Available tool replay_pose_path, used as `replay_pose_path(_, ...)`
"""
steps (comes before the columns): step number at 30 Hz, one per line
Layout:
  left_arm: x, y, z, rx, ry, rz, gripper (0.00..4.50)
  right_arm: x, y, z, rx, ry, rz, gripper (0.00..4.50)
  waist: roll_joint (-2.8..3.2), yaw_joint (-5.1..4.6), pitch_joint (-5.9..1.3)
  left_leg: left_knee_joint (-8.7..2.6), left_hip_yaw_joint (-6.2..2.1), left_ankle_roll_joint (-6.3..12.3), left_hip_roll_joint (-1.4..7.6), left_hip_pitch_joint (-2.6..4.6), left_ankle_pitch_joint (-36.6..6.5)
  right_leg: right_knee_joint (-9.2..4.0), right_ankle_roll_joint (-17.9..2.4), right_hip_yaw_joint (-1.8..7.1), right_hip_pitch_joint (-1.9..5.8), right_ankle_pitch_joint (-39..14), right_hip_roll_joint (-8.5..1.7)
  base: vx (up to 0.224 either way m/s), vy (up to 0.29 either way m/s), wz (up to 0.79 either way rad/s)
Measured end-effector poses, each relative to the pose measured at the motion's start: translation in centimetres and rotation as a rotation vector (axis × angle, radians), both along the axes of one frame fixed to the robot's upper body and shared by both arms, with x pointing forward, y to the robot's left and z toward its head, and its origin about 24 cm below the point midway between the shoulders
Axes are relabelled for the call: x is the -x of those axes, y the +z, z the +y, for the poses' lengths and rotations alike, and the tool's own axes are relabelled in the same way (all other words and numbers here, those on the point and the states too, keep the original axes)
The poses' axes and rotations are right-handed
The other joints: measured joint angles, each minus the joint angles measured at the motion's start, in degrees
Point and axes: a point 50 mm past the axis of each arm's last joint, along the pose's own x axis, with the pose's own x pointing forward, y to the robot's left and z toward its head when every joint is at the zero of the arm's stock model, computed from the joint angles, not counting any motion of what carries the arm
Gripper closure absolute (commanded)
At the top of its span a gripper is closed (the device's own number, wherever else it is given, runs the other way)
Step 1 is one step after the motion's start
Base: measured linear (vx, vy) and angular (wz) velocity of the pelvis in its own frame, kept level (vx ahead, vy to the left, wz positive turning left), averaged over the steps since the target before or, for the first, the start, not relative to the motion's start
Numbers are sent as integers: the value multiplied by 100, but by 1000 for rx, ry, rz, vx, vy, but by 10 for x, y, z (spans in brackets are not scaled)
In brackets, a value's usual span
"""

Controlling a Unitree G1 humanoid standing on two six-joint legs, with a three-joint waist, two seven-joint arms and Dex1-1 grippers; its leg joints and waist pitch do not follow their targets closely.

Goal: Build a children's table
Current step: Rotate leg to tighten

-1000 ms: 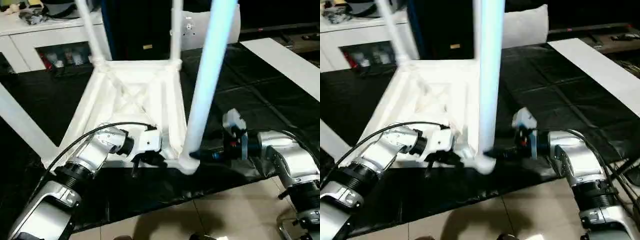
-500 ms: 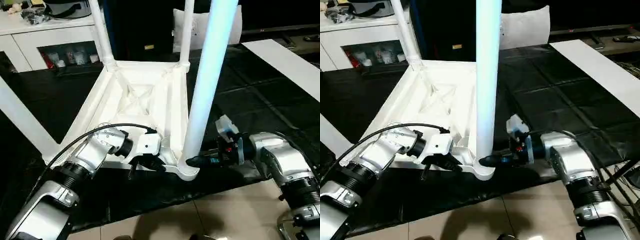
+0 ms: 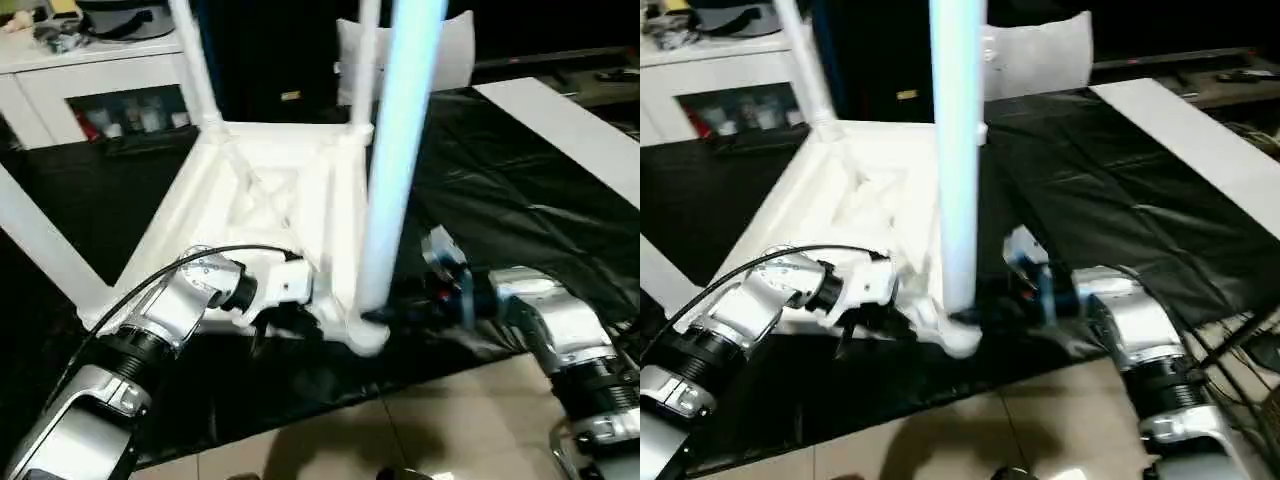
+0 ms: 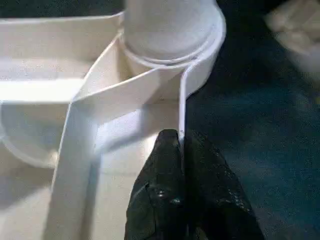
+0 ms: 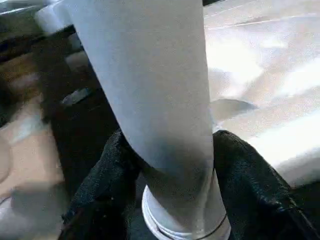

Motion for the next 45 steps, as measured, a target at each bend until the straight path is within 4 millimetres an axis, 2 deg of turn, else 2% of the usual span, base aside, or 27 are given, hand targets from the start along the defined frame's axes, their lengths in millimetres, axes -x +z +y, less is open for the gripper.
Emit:
replay_pose_path(3,-6,-1,-11,8,149,-17,450,-11,-2,7,10,-211,2,256,-10,-247,5,41,-2,-1,-4,-10,-1,-21,1,-28,1,-1,3,0,0,0)
replay_pose_path(7,-10,-3,-28,47,303,-27,450,-27,0,19,29,-421,-16,256,-5,-629,3,47,-54,2,13,-54,-3,-140,2,-154,26,0,-10,0,0,0)
replay_pose_path(11,-16,-3,-37,61,392,-44,450,-35,-1,26,13,-531,-14,256,-5,-764,3,47,-134,4,11,-88,-3,-211,1,-248,57,0,-18,0,0,0)
replay_pose_path(12,-18,-2,-39,59,403,-54,450,-36,-1,26,3,-554,-18,200,-5,-767,3,48,-143,4,8,-116,-3,-212,1,-249,53,0,-18,0,0,0)
replay_pose_path(13,-18,-2,-42,59,407,-61,450,-36,-1,25,0,-563,-23,187,-5,-765,3,47,-146,5,4,-129,-3,-207,-1,-243,49,2,-21,0,0,0)
replay_pose_path(15,-17,-1,-45,62,398,-63,450,-36,-2,25,-2,-567,-25,180,-6,-751,3,47,-149,6,3,-143,-2,-193,-3,-238,53,3,-23,0,0,0)
replay_pose_path(16,-16,-1,-49,66,383,-66,450,-34,-3,22,1,-575,-33,167,-6,-712,3,47,-151,6,3,-147,-2,-181,-4,-236,52,5,-25,0,0,0)
replay_pose_path(20,-14,2,-54,81,332,-74,450,-28,-6,12,14,-570,-57,121,-13,-514,0,43,-151,29,3,-148,-2,-86,-4,-190,16,15,-26,0,0,0)
replay_pose_path(22,-13,2,-52,82,294,-85,450,-23,-7,2,15,-544,-79,121,-13,-382,0,21,-147,37,2,-142,3,-39,-11,-170,-12,5,-17,0,0,0)
replay_pose_path(25,-11,3,-46,88,237,-99,450,-14,-9,-7,6,-477,-69,85,-12,-219,0,15,-120,39,2,-145,5,33,-21,-127,-77,-17,-11,0,0,0)
replay_pose_path(28,-9,2,-37,77,167,-93,450,-2,-7,-20,10,-379,-76,66,-13,-92,0,20,-92,38,3,-126,6,52,-15,-95,-83,-26,-12,0,0,0)
replay_pose_path(32,-5,0,-30,78,112,-75,450,3,-2,-31,26,-320,-93,36,-14,-48,1,33,-64,17,1,-96,-5,52,-1,-61,-61,-27,-13,0,0,0)
replay_pose_path(34,-2,-1,-25,69,44,-71,450,5,3,-40,46,-258,-121,36,-12,8,1,36,-47,13,2,-95,-7,49,1,-48,-60,-27,-17,0,0,0)
replay_pose_path(40,5,0,-17,52,-103,-50,450,14,12,-55,83,-72,-126,36,-26,81,2,36,-10,17,3,-89,-4,54,9,17,-57,-29,-14,0,0,0)
replay_pose_path(45,7,2,-13,28,-202,-40,450,23,9,-53,105,101,-68,82,-65,185,-2,36,7,31,0,-76,3,84,36,53,-57,-46,-14,0,0,0)
